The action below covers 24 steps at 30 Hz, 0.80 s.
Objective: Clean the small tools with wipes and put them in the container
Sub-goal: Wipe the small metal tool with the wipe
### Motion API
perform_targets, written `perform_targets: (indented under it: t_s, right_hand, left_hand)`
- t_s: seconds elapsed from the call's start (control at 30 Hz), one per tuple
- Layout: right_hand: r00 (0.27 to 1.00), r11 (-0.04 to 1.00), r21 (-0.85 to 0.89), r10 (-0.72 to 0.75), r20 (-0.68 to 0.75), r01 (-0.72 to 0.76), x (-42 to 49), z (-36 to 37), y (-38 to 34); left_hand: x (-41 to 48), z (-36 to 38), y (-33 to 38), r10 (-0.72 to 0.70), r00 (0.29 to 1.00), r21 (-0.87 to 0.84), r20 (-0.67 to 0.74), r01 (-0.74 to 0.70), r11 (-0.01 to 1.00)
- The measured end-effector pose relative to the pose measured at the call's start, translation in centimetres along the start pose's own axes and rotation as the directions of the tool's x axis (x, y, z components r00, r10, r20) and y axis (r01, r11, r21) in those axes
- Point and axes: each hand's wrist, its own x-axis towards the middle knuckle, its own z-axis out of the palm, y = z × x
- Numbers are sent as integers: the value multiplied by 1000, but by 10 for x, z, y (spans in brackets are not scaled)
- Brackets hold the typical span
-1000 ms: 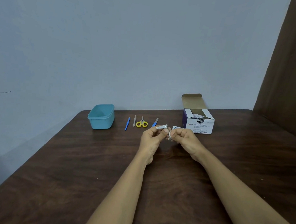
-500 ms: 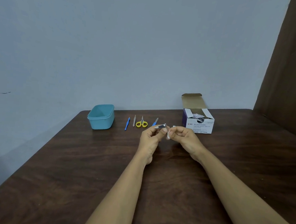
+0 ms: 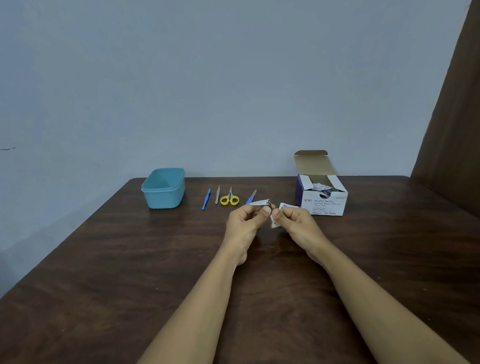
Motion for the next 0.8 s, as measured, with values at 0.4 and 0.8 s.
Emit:
perform_targets:
  t_s: [0.4,0.8]
  right_hand:
    - [939,979,-143,-179,-293,142,-5,8,-3]
    - [797,806,-445,-538,-275,390,-8,13,-7]
  left_hand:
    - [-2,0,1,-11,1000,-121,-22,9,993]
    - [-4,-1,8,-101,995,-288,-9,95,953]
